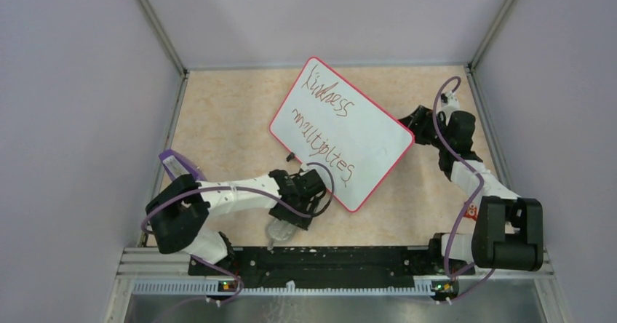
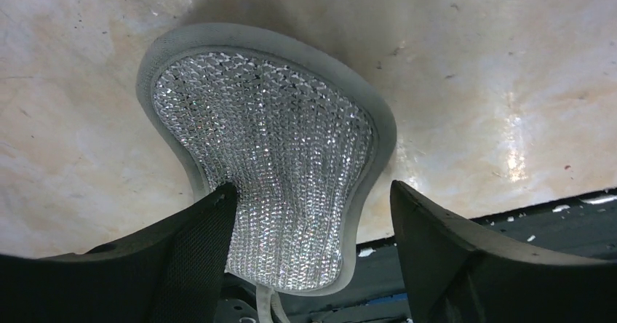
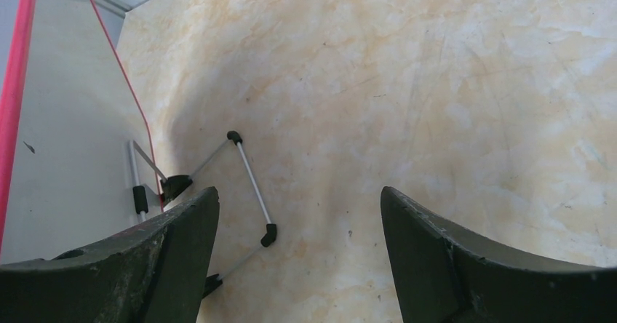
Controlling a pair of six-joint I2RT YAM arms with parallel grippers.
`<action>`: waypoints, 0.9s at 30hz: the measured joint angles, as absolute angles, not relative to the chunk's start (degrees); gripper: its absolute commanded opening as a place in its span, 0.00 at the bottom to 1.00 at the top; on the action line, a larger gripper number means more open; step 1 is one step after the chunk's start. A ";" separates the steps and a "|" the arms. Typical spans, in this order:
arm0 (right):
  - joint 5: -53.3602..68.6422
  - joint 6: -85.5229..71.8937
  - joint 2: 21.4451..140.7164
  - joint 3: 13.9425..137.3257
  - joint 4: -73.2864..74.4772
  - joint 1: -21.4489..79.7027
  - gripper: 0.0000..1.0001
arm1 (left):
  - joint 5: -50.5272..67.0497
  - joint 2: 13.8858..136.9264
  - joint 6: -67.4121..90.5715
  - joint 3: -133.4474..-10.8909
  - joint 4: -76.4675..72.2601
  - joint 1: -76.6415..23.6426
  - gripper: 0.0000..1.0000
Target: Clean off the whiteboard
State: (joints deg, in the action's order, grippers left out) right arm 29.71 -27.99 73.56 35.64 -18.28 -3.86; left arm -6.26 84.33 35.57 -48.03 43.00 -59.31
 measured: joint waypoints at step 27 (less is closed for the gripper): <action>29.32 -27.29 74.52 35.64 -16.78 -3.86 0.91 | -10.15 87.15 35.44 -47.66 41.01 -59.31 0.35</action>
State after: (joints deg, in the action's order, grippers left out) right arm 29.32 -27.29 74.52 35.64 -16.78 -3.86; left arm -10.15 87.15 35.44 -47.66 41.01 -59.31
